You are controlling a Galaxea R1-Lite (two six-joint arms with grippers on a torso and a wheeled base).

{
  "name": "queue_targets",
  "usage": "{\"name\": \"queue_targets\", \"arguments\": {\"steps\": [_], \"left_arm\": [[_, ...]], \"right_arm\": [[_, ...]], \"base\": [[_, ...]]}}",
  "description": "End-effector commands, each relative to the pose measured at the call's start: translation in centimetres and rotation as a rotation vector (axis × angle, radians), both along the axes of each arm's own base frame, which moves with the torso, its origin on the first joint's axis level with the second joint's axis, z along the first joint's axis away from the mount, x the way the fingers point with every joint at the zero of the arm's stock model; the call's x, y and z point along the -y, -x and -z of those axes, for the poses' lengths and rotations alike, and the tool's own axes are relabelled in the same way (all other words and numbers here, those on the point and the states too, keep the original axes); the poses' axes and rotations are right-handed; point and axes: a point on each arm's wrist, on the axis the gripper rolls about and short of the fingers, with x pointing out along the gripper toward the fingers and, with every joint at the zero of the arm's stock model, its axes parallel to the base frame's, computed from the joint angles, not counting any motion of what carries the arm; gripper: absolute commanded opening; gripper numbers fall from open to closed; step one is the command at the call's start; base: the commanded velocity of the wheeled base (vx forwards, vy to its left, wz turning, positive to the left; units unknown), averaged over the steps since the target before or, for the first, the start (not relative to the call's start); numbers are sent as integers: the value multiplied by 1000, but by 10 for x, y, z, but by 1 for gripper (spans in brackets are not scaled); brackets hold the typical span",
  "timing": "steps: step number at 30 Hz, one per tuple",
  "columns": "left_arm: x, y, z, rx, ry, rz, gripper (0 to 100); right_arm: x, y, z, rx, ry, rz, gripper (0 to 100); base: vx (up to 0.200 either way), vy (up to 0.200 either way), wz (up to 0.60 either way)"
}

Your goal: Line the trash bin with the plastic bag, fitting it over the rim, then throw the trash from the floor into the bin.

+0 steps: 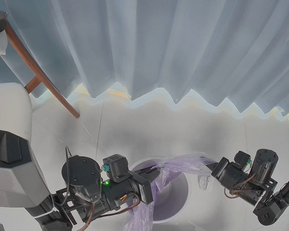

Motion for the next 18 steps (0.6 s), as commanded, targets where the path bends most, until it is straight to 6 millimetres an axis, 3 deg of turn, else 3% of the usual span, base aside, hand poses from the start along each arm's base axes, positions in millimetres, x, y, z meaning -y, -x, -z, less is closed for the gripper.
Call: {"name": "queue_targets", "arguments": {"steps": [1,6,18], "left_arm": [[2,1,14,-50,-19,3,0],[4,2,31,-92,-67,1,0],[2,-16,18,-52,-8,-80,0]], "right_arm": [[-1,-3,11,-44,21,1,0],[-3,-3,19,-67,33,-4,0],[0,-10,12,-28,12,20,0]], "base": [[0,0,0],[0,0,0],[0,0,0]]}}
